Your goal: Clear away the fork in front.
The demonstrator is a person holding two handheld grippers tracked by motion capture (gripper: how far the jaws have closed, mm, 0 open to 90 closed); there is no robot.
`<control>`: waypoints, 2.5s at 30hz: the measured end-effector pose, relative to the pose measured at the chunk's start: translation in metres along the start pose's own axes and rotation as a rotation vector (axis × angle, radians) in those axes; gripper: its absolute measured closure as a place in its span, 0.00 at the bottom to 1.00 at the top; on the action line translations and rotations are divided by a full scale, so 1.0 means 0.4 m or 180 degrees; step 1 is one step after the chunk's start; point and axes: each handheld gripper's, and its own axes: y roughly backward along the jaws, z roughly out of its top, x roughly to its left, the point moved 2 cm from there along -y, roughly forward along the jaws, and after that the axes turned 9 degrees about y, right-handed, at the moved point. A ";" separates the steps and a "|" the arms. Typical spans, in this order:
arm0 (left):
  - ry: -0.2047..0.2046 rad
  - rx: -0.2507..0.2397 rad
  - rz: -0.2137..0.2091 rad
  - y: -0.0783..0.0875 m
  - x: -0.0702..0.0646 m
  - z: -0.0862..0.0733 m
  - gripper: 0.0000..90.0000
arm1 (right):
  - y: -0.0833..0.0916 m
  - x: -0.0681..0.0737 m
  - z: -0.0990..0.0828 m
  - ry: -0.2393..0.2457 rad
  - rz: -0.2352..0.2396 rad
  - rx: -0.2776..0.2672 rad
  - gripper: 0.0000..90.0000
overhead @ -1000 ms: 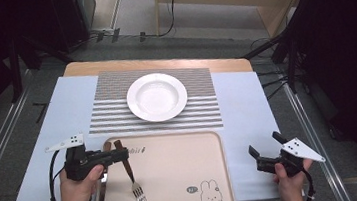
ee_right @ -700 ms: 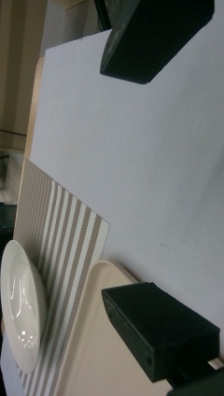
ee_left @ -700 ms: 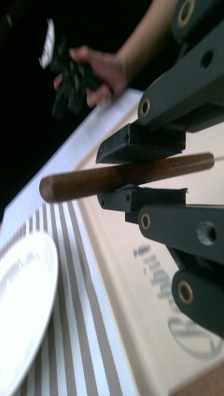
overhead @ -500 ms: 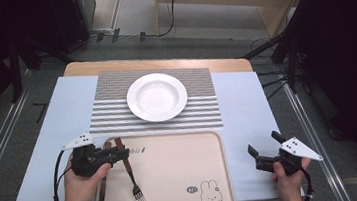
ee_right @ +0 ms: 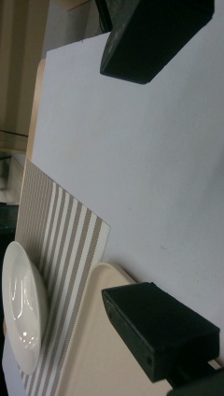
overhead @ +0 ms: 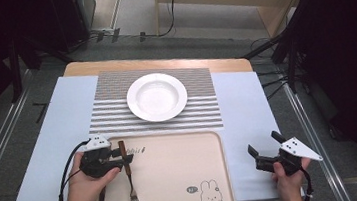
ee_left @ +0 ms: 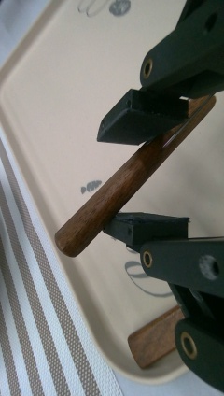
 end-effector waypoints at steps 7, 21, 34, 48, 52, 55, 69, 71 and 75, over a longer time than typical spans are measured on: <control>-0.0189 0.0164 0.0221 -0.017 -0.005 -0.008 0.56 | -0.001 -0.001 -0.002 -0.0033 0.0012 0.0014 0.00; -0.0406 0.0222 0.0560 -0.024 -0.002 -0.017 0.50 | -0.005 -0.004 -0.004 -0.0047 0.0011 0.0014 0.00; -0.0647 0.0424 0.0149 -0.031 -0.050 -0.028 0.98 | -0.007 -0.003 -0.005 -0.0040 0.0004 0.0030 0.00; -0.0533 0.0456 0.0161 -0.024 -0.023 -0.032 0.98 | -0.007 -0.003 -0.005 -0.0041 0.0001 0.0036 0.00; -0.0537 0.0472 0.0152 -0.022 -0.019 -0.034 0.98 | -0.007 -0.004 -0.005 -0.0032 -0.0003 0.0033 0.00; -0.0538 0.0475 0.0142 -0.020 -0.020 -0.035 0.98 | -0.008 -0.004 -0.005 -0.0032 -0.0005 0.0033 0.00; -0.0298 0.0165 -0.0049 -0.003 -0.010 -0.022 0.85 | -0.005 -0.004 -0.004 -0.0025 -0.0040 -0.0010 0.00; -0.0289 0.0136 -0.0068 0.000 -0.009 -0.020 0.79 | -0.005 -0.003 -0.004 -0.0023 -0.0052 -0.0015 0.00; -0.0176 -0.0095 -0.0156 0.020 -0.007 -0.003 0.63 | -0.002 -0.003 -0.003 -0.0021 -0.0072 -0.0061 0.00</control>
